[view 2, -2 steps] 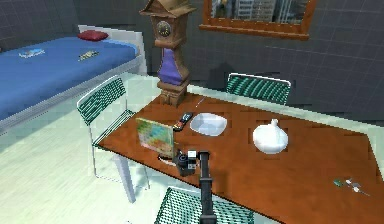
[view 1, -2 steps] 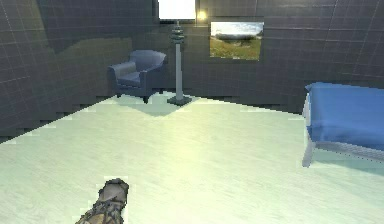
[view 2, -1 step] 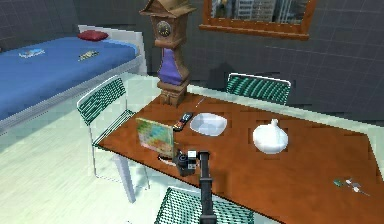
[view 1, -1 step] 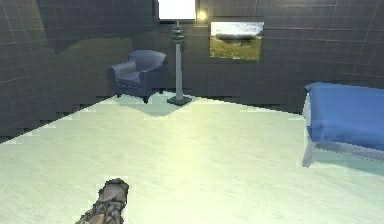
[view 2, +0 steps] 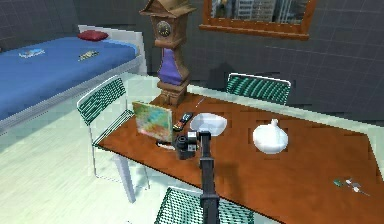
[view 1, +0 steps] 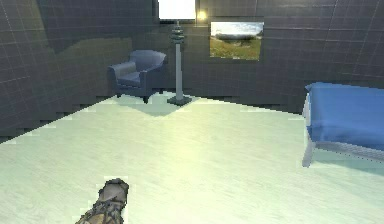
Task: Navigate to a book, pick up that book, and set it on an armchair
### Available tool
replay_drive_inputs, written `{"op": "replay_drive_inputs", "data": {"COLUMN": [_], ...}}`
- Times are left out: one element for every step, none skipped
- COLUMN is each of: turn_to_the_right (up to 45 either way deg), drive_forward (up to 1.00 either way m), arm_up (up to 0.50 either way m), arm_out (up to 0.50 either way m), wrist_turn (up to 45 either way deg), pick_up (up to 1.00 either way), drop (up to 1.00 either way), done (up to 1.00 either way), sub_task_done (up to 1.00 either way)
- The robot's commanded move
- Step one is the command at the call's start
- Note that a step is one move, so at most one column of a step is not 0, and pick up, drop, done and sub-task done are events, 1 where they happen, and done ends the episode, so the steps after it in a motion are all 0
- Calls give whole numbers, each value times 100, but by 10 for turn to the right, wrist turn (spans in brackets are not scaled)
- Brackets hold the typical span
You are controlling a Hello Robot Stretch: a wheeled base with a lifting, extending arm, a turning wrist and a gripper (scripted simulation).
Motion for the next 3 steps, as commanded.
{"op": "replay_drive_inputs", "data": {"turn_to_the_right": [0, 0, 0], "drive_forward": [0, 0, 0], "arm_up": [36, 0, 0], "arm_out": [0, 0, 0], "wrist_turn": [0, -450, -450], "pick_up": [0, 0, 0], "drop": [0, 0, 0], "done": [0, 0, 0], "sub_task_done": [0, 0, 0]}}
